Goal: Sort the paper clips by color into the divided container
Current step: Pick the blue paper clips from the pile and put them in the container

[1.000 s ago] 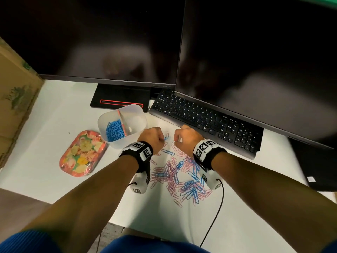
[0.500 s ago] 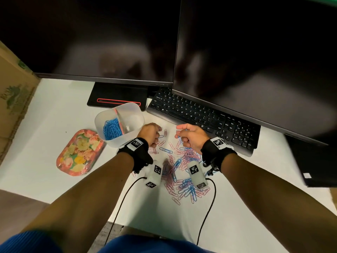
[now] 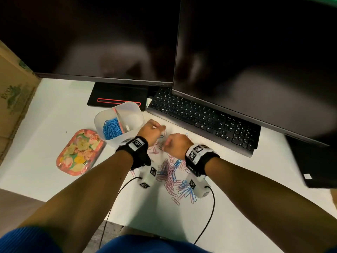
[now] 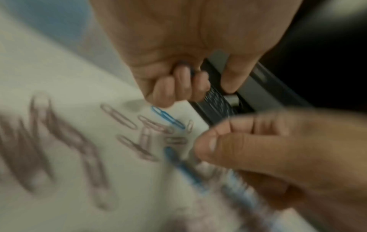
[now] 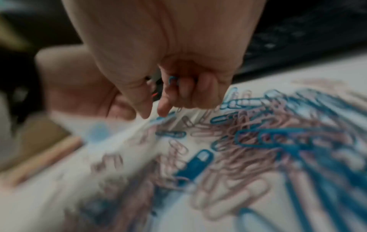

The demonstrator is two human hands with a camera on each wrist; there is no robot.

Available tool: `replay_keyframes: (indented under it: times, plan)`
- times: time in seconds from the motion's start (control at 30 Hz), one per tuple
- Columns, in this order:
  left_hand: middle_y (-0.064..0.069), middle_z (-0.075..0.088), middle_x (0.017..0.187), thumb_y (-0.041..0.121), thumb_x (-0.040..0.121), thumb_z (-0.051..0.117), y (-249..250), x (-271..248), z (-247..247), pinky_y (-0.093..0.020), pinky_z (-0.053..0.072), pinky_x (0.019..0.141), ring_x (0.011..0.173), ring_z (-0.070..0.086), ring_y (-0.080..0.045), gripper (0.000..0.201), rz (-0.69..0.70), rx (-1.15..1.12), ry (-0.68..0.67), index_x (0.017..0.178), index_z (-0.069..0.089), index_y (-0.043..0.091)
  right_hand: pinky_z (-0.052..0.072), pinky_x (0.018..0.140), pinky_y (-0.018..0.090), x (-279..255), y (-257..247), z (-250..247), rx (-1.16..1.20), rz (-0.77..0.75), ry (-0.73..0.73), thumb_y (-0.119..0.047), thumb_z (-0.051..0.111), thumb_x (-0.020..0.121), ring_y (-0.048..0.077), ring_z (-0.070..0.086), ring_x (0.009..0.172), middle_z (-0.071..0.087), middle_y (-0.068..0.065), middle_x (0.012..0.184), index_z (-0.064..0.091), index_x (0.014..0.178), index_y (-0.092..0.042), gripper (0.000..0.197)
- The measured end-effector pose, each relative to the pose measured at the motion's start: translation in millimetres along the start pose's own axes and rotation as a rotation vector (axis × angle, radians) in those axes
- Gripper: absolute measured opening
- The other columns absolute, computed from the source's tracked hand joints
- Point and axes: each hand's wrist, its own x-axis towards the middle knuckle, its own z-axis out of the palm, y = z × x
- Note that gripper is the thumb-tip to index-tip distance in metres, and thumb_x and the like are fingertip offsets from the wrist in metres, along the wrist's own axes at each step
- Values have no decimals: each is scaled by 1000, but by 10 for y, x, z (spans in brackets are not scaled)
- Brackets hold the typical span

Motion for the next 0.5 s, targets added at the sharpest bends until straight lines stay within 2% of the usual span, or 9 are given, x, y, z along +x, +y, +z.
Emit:
replay_keyframes:
  times: [0.07, 0.1, 0.17, 0.23, 0.33, 0.5]
  plan:
    - [-1, 57, 66, 24, 90, 55, -11, -24, 18, -27, 40, 58, 60, 54, -20, 15, 180, 421, 39, 104, 53, 20, 54, 73, 28, -6, -34, 108, -286, -99, 27, -32, 56, 87, 24, 65, 88, 69, 0, 92, 64, 92, -18, 18]
    - [-5, 63, 76, 23, 90, 54, -8, -25, 23, -28, 44, 64, 69, 58, -23, 17, 232, 583, 45, 107, 54, 20, 55, 78, 33, 9, -56, 150, -375, -108, 47, -31, 54, 87, 28, 65, 92, 69, 5, 98, 64, 97, -17, 20]
    - [-11, 66, 99, 23, 89, 54, -11, -3, 15, -34, 51, 77, 88, 62, -29, 22, 263, 812, 48, 111, 57, 20, 54, 84, 35, 60, -101, 203, -464, -82, 62, -23, 52, 89, 30, 65, 98, 67, 8, 107, 63, 105, -16, 21]
    - [-12, 66, 109, 24, 89, 56, -42, 35, 3, -39, 53, 84, 98, 63, -31, 26, 261, 970, 28, 115, 56, 18, 53, 83, 35, 105, -115, 230, -501, -46, 29, -17, 51, 89, 31, 64, 99, 66, 9, 109, 63, 108, -14, 22]
    - [-13, 66, 108, 24, 91, 54, -72, 65, -10, -39, 54, 82, 96, 63, -31, 23, 248, 1070, 9, 111, 58, 14, 52, 79, 34, 133, -120, 235, -533, -14, -3, -14, 52, 89, 33, 64, 98, 64, 10, 109, 63, 107, -11, 22]
    - [-13, 66, 110, 23, 87, 59, -63, 75, -32, -36, 52, 81, 99, 62, -31, 24, 195, 1006, -31, 108, 60, 11, 52, 76, 34, 139, -150, 230, -545, 49, -28, -11, 54, 86, 34, 64, 100, 61, 9, 109, 64, 107, -10, 23]
